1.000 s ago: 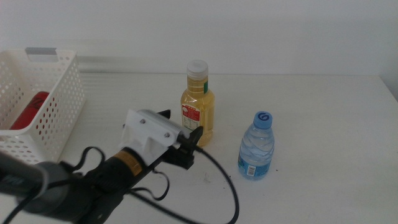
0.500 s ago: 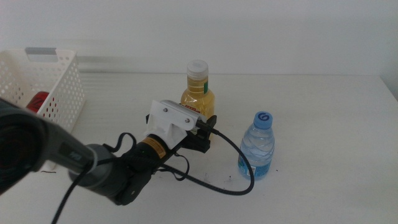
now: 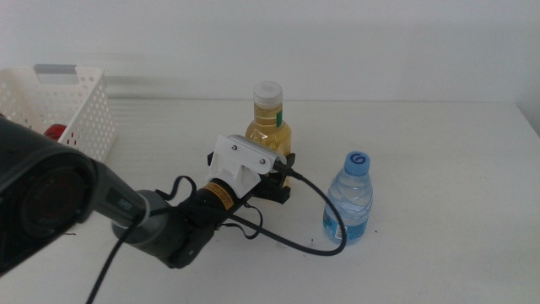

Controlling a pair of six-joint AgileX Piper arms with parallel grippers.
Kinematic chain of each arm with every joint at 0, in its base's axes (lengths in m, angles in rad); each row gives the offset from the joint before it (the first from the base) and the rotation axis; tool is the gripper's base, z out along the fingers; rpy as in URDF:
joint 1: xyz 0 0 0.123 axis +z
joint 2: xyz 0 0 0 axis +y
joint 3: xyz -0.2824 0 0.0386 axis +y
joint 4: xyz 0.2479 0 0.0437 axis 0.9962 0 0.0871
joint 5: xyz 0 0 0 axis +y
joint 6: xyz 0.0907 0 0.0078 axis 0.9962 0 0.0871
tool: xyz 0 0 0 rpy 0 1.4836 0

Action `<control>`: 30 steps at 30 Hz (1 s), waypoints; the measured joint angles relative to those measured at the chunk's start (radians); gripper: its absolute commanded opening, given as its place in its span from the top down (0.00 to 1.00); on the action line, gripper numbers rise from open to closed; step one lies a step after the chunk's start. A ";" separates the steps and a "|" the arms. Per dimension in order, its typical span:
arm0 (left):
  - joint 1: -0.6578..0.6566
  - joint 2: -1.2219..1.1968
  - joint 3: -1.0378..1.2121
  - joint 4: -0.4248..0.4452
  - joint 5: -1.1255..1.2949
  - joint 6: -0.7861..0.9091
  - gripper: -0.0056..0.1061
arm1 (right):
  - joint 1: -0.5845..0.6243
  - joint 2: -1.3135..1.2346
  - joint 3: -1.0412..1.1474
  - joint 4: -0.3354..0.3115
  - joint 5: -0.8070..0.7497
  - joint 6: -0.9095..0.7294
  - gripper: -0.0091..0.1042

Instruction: Use arms to grab the bottles and put them into the dustbin to the left of the table.

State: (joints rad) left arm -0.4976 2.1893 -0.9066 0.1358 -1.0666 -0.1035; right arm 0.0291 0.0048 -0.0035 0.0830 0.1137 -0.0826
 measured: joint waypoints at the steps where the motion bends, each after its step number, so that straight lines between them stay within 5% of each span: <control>1: 0.010 -0.009 0.008 0.030 0.007 -0.005 0.67 | 0.000 0.000 0.000 0.000 0.000 0.000 0.11; 5: 0.043 -0.111 0.082 0.138 0.100 -0.091 0.96 | 0.000 0.000 0.000 0.000 0.000 0.000 0.11; 15: 0.090 -0.690 -0.083 0.222 1.206 -0.259 0.96 | 0.000 0.000 0.000 0.000 0.000 0.000 0.11; 25: 0.357 -0.648 -0.584 -0.151 1.981 0.255 0.96 | 0.000 0.000 0.000 0.000 0.000 0.000 0.11; 30: 0.567 -0.504 -0.798 -0.200 2.199 0.372 0.96 | 0.000 0.000 0.000 0.000 0.000 0.000 0.11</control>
State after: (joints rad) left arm 0.0694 1.6850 -1.7048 -0.0639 1.1326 0.2688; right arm 0.0291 0.0048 -0.0035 0.0830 0.1137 -0.0826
